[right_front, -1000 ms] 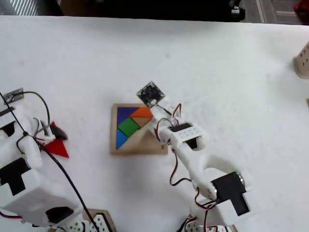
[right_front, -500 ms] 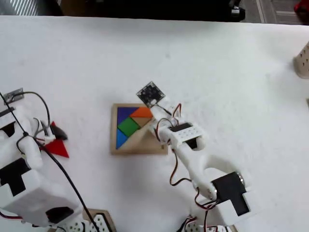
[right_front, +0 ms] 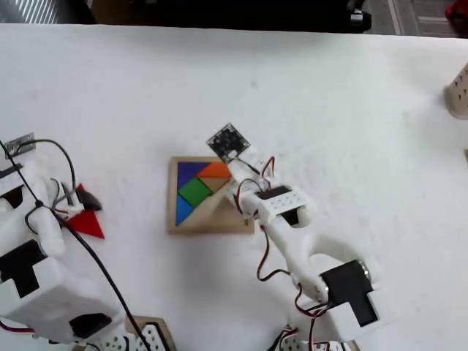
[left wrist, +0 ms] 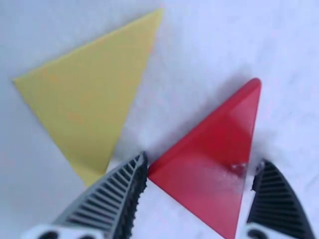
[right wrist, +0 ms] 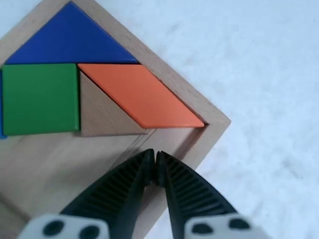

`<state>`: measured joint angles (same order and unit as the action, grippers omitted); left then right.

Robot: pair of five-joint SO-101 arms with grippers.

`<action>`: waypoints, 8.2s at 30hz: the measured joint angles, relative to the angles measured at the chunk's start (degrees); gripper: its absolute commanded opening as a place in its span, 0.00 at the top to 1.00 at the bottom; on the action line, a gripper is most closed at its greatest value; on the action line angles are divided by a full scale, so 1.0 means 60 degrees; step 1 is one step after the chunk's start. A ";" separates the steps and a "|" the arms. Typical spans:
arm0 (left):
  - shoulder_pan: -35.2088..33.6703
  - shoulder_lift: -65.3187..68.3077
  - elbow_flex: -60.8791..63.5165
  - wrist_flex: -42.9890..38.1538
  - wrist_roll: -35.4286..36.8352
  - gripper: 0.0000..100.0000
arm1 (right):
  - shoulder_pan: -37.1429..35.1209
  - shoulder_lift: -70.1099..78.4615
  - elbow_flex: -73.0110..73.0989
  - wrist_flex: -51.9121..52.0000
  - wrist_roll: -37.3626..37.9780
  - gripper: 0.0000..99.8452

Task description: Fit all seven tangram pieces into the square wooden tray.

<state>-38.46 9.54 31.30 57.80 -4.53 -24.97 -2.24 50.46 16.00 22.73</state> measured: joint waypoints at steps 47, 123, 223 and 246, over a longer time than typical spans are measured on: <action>0.0835 -0.2725 0.0117 0.1319 -0.0015 0.90 | 0.0000 0.0000 0.0000 0.0000 0.0000 0.98; 0.0220 0.0718 -0.0689 -0.0850 -0.3736 0.80 | 0.0000 0.0000 0.0000 0.0000 0.0073 0.98; 0.9905 -0.1832 -0.1495 0.3194 -0.0952 0.94 | 0.3707 -0.1172 -0.0015 0.1553 -0.1128 0.98; 1.0842 -0.2359 0.0718 0.1158 -0.1480 0.98 | 0.3692 -0.1172 -0.0015 0.1553 -0.1128 0.98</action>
<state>26.59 -4.62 35.60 64.75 -13.41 -2.81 -9.27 50.37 25.32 15.96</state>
